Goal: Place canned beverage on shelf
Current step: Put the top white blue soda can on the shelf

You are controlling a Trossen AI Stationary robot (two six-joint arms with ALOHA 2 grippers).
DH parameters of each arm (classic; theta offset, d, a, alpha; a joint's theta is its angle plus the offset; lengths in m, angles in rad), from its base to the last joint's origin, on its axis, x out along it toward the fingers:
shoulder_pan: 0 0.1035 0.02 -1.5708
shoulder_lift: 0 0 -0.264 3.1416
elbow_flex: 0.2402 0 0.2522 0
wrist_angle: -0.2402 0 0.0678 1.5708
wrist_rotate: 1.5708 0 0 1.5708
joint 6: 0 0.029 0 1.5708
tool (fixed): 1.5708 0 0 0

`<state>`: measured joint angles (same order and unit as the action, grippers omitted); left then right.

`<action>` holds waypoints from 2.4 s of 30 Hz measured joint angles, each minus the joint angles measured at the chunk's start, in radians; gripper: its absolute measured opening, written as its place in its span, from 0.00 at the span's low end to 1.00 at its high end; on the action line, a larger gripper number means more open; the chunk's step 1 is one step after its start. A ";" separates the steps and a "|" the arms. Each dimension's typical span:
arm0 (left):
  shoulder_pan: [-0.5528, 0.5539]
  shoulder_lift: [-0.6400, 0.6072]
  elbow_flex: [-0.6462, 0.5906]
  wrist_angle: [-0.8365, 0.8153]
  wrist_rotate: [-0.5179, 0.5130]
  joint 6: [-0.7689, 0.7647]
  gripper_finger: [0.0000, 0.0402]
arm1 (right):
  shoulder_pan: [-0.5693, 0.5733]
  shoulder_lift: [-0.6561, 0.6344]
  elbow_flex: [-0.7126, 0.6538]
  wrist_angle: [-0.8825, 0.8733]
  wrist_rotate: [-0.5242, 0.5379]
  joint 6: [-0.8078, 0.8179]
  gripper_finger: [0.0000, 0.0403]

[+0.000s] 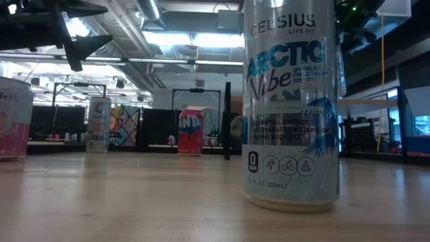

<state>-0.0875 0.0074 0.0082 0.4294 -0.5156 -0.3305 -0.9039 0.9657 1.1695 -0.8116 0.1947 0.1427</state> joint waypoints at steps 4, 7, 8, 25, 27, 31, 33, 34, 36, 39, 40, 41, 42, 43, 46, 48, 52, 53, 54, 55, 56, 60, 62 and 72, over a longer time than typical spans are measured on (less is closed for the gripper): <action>0.000 0.000 0.000 0.000 0.000 0.000 0.73 | 0.000 -0.001 -0.034 0.000 0.010 0.001 0.58; 0.000 0.000 0.000 -0.001 0.000 0.000 0.73 | 0.000 -0.001 -0.045 0.008 0.014 0.002 0.58; 0.000 0.000 0.000 -0.001 0.000 0.000 0.73 | 0.000 -0.001 -0.045 0.010 0.014 0.001 0.58; 0.000 0.000 0.000 -0.002 0.000 0.001 0.73 | 0.000 -0.007 -0.046 -0.009 0.001 -0.021 0.59; 0.000 0.000 0.000 -0.002 0.000 0.001 0.73 | 0.000 -0.006 -0.046 -0.014 0.001 -0.026 0.61; 0.000 0.000 0.000 -0.002 0.000 0.001 0.73 | 0.000 -0.006 -0.046 -0.029 -0.002 -0.047 0.62; 0.000 0.000 0.000 -0.002 0.000 0.001 0.73 | 0.000 -0.006 -0.046 -0.030 -0.004 -0.047 0.62; 0.000 0.000 0.000 -0.002 0.000 0.001 0.73 | 0.000 -0.006 -0.046 -0.029 -0.004 -0.047 0.62; 0.000 0.000 0.000 -0.002 0.000 0.001 0.73 | 0.000 -0.006 -0.046 -0.030 -0.004 -0.048 0.62; 0.000 0.000 0.000 -0.002 0.000 0.001 0.73 | 0.000 -0.006 -0.046 -0.031 -0.004 -0.052 0.62; 0.000 0.000 0.000 -0.002 0.000 0.001 0.73 | 0.000 -0.006 -0.046 -0.033 -0.004 -0.057 0.63; 0.000 0.000 0.000 -0.002 0.000 0.000 0.73 | 0.000 -0.005 -0.046 -0.037 -0.004 -0.064 0.63; 0.000 0.000 0.000 -0.002 0.000 0.000 0.73 | 0.000 -0.003 -0.046 -0.041 -0.002 -0.069 0.63; 0.000 0.000 0.000 -0.002 0.000 0.000 0.73 | 0.000 -0.002 -0.045 -0.042 0.001 -0.071 0.63; 0.000 0.000 0.000 -0.002 0.000 0.000 0.73 | 0.000 -0.002 -0.045 -0.048 0.010 -0.077 0.66; 0.000 0.000 0.000 -0.002 0.000 0.000 0.73 | 0.000 -0.002 -0.045 -0.049 0.013 -0.077 0.70; 0.000 0.000 0.000 -0.001 0.000 0.000 0.73 | 0.000 -0.002 -0.045 -0.048 0.016 -0.077 0.78; 0.000 0.000 0.000 -0.002 0.000 0.000 0.73 | 0.000 -0.002 -0.045 -0.048 0.016 -0.077 0.80; 0.000 0.000 0.000 -0.002 0.000 0.000 0.73 | 0.000 -0.002 -0.045 -0.048 0.015 -0.078 0.82; 0.000 0.000 0.000 -0.002 0.000 0.000 0.73 | 0.000 -0.002 -0.045 -0.048 0.015 -0.077 0.83; 0.000 0.000 0.000 -0.002 0.000 0.000 0.73 | 0.000 -0.002 -0.045 -0.049 0.014 -0.077 0.84; 0.000 0.000 0.000 -0.002 0.000 0.000 0.73 | 0.000 -0.002 -0.045 -0.049 0.015 -0.078 0.86; 0.000 0.000 0.000 -0.002 0.000 0.000 0.73 | 0.000 -0.002 -0.045 -0.050 0.015 -0.078 0.86; 0.000 0.000 0.000 -0.001 0.000 0.000 0.73 | 0.000 -0.002 -0.045 -0.013 0.024 -0.061 0.86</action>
<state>-0.0873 0.0074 0.0082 0.4281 -0.5158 -0.3305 -0.9039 0.9638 1.1248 -0.8245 0.2191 0.0814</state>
